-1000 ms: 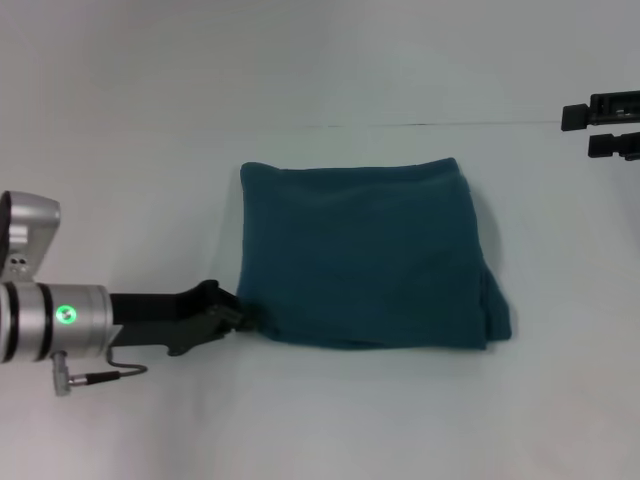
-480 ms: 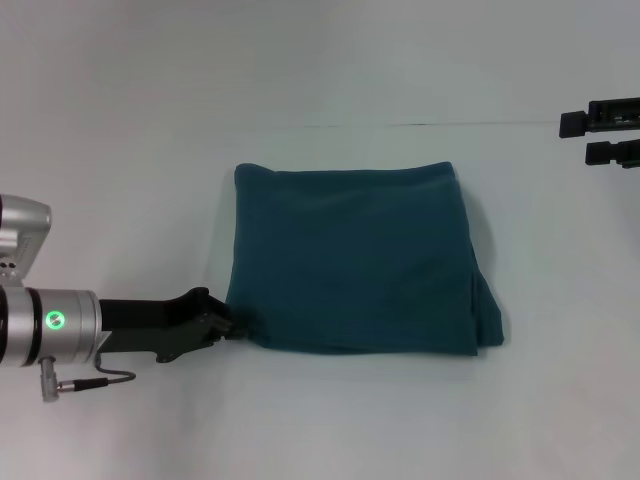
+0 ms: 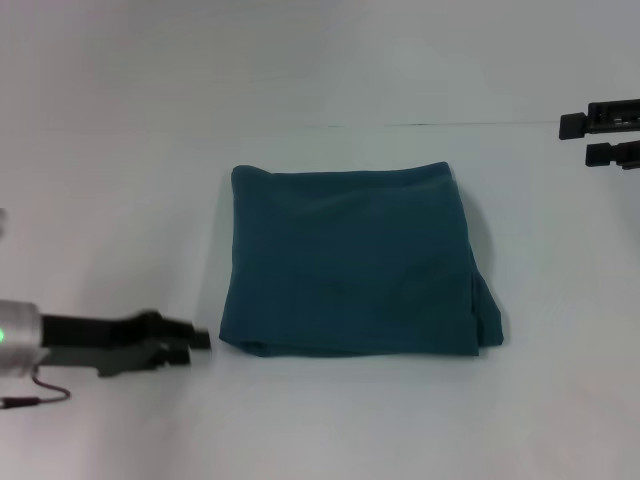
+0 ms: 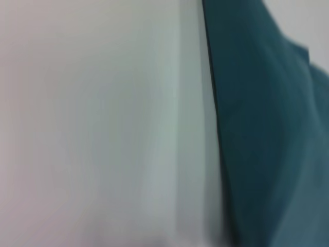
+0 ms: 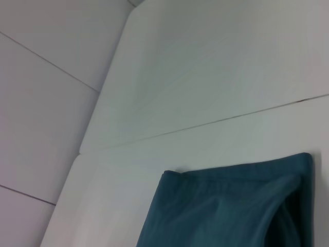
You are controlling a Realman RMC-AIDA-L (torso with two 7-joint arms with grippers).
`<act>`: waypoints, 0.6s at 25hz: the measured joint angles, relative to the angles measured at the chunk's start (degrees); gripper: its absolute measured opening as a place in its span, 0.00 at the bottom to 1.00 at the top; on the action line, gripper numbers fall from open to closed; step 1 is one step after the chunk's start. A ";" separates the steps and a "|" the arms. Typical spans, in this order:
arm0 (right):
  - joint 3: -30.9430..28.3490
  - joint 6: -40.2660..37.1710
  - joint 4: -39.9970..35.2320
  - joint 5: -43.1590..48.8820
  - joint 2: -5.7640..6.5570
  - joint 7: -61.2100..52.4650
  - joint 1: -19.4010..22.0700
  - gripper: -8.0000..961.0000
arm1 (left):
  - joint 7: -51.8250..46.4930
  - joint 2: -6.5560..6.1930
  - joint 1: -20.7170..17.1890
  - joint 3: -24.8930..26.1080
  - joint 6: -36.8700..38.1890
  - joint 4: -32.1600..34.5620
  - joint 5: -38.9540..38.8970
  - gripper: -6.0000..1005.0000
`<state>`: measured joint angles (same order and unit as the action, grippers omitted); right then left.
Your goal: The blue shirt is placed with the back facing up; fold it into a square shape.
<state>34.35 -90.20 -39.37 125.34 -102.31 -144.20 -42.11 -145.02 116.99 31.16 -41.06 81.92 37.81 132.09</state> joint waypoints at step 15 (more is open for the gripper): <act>0.00 0.31 1.28 -0.02 -0.59 0.31 -0.07 0.84 | 2.52 4.14 -0.47 6.35 -0.94 -1.46 -9.20 0.78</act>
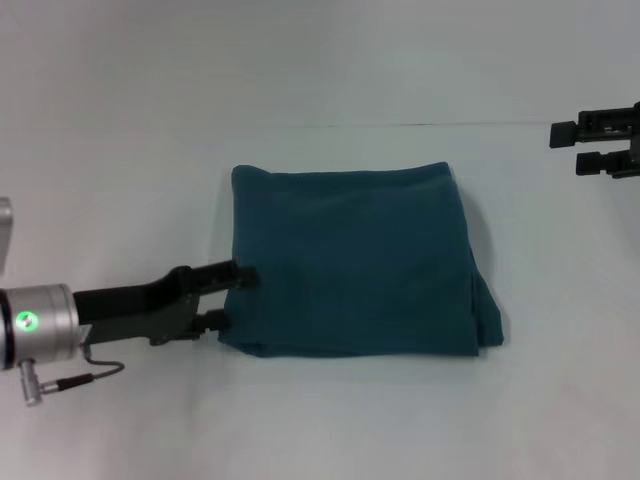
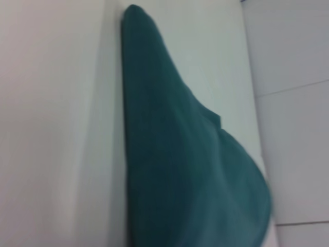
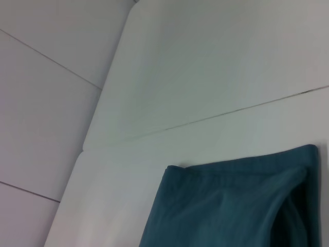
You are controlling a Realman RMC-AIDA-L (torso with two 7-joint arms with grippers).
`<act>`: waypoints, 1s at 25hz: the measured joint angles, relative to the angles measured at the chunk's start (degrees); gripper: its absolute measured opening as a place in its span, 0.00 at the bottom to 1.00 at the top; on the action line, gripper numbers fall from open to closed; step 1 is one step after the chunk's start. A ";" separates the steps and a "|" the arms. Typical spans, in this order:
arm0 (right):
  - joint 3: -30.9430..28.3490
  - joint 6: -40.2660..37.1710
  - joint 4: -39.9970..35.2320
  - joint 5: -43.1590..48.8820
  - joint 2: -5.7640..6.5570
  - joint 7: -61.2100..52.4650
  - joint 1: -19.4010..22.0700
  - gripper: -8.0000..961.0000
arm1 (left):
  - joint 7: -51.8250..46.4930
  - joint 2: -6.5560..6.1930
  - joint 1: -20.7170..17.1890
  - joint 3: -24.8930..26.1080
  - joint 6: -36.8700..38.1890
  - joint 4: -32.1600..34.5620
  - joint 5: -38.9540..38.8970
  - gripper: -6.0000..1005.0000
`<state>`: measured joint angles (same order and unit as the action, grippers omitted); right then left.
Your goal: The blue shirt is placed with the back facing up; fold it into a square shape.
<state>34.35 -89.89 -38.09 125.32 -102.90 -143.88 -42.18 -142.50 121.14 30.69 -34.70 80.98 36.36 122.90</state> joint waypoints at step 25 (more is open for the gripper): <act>11.36 0.85 -10.58 3.26 -11.71 25.68 2.20 0.84 | 25.87 -6.34 6.56 -0.08 21.39 11.48 6.30 0.94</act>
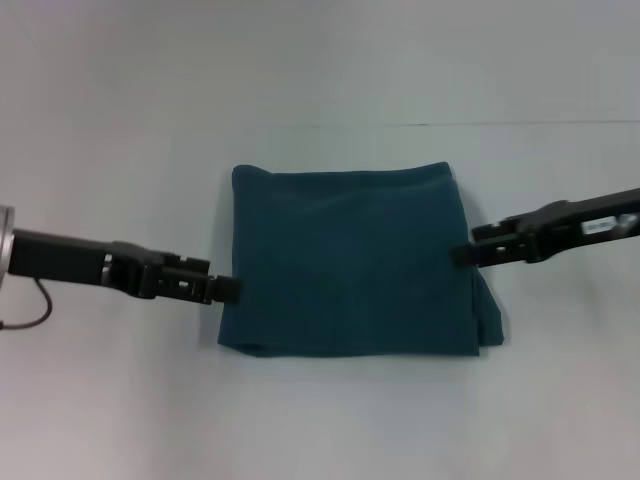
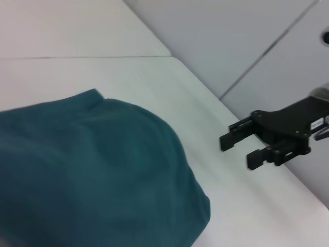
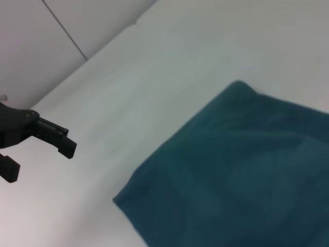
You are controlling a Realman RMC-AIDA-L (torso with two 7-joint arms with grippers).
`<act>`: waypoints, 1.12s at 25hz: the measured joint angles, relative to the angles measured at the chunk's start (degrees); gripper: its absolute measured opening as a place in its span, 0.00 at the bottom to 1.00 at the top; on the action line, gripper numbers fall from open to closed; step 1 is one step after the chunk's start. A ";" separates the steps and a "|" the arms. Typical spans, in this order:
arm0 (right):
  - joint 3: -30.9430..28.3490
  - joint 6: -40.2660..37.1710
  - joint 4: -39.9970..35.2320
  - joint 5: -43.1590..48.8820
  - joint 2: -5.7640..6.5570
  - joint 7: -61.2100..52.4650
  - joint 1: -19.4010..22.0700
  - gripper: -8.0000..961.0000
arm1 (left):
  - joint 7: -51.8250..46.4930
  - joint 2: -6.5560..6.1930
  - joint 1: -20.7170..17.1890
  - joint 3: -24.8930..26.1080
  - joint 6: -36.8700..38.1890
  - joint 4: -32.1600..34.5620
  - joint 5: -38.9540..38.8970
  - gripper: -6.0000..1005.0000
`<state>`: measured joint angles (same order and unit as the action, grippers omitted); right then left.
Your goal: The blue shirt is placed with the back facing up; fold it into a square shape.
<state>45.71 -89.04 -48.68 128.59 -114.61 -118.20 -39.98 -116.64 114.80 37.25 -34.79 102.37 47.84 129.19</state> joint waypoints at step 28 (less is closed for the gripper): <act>-1.13 -1.82 0.46 -7.99 -2.60 11.48 4.02 0.90 | 8.32 1.04 7.27 -7.12 -3.81 -2.13 1.46 0.94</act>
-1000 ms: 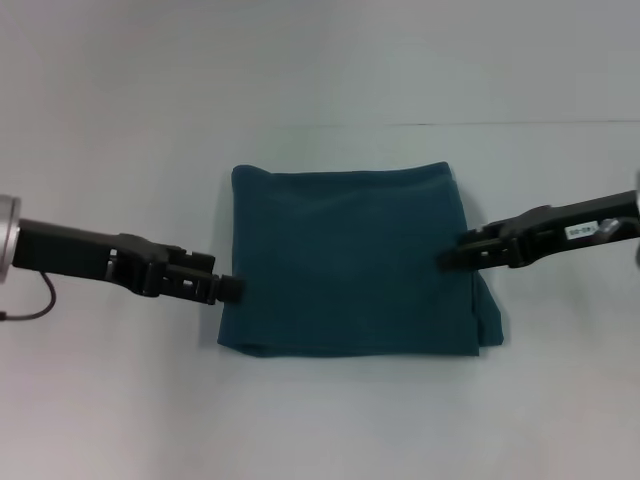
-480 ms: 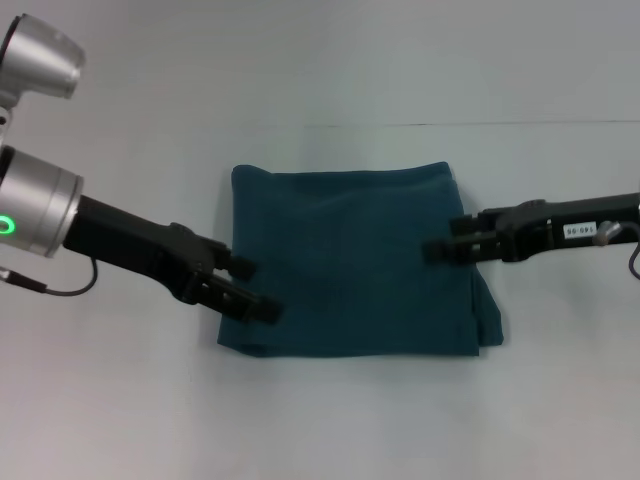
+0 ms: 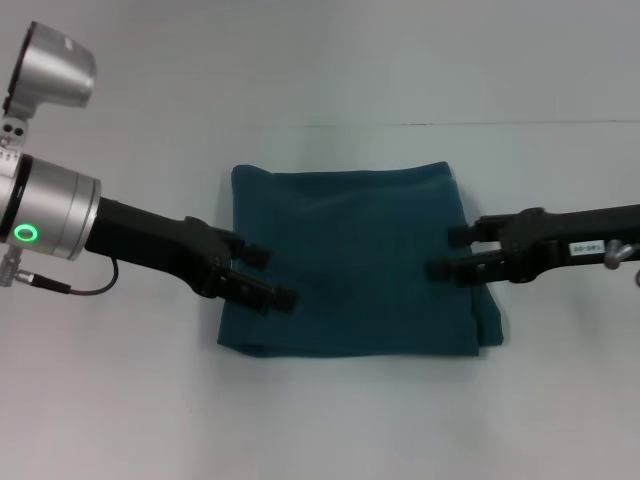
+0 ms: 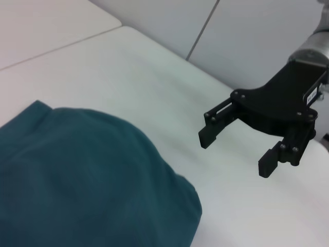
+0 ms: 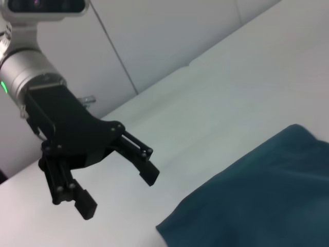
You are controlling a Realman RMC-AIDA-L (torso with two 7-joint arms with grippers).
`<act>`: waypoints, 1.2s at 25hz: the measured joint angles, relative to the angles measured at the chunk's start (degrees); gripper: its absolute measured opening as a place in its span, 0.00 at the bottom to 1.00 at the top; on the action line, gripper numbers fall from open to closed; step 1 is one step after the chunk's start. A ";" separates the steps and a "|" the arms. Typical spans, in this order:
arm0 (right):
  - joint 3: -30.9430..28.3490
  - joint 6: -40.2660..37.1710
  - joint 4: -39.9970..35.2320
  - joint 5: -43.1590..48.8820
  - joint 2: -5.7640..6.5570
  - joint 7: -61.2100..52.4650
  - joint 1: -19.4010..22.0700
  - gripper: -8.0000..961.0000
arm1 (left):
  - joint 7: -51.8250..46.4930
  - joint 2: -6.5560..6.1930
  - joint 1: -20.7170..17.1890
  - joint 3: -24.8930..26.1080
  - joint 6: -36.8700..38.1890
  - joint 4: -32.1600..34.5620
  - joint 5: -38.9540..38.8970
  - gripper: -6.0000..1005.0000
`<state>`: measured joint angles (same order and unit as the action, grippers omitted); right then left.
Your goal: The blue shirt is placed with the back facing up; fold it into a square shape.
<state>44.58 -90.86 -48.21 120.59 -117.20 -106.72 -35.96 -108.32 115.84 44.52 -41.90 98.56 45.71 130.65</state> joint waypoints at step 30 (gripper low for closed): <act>-6.68 -3.02 -0.04 -0.17 0.84 1.47 -0.22 0.90 | -1.51 0.37 -0.14 2.36 -1.71 0.37 -1.12 0.94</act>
<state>37.90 -93.88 -48.25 120.42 -116.36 -105.25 -36.19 -109.83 116.21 44.38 -39.54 96.85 46.08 129.53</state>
